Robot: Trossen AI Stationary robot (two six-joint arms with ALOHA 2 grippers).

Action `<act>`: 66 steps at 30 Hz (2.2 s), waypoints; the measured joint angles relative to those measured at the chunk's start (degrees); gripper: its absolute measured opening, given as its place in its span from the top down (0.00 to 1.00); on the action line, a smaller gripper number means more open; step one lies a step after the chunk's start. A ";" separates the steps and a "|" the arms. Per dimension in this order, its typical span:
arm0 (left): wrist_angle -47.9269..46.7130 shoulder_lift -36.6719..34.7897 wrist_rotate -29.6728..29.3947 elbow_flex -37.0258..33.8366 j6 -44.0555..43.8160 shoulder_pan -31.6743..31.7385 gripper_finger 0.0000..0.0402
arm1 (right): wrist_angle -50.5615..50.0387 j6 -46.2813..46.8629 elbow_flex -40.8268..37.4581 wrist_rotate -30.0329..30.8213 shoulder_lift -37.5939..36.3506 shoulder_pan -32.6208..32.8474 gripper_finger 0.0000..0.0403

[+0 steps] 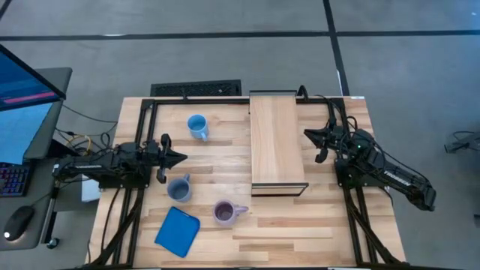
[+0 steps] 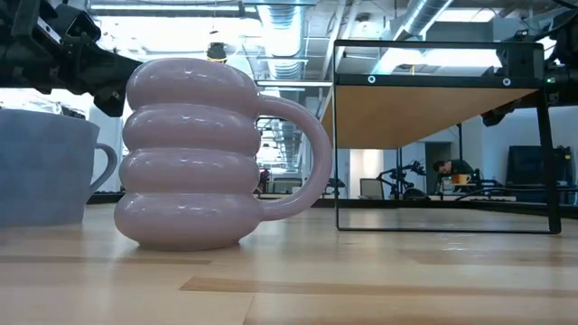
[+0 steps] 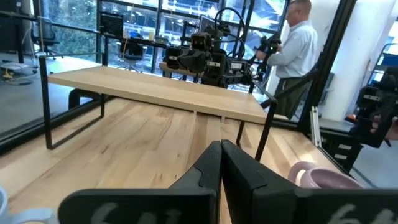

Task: Stack small to large cups/mugs on shelf
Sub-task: Put the violet mug on the shelf

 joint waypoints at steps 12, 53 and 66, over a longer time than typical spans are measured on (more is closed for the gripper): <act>0.15 0.00 -7.74 -0.01 13.48 0.00 1.00 | 0.00 0.00 0.00 0.02 0.00 0.00 0.84; 1.90 0.02 -25.40 -0.01 21.99 0.00 0.93 | 0.00 -0.94 0.00 6.92 0.00 -0.06 0.84; 1.91 0.04 -26.75 -0.01 25.67 -0.01 0.92 | -1.45 -1.01 0.00 15.00 0.00 -0.06 0.84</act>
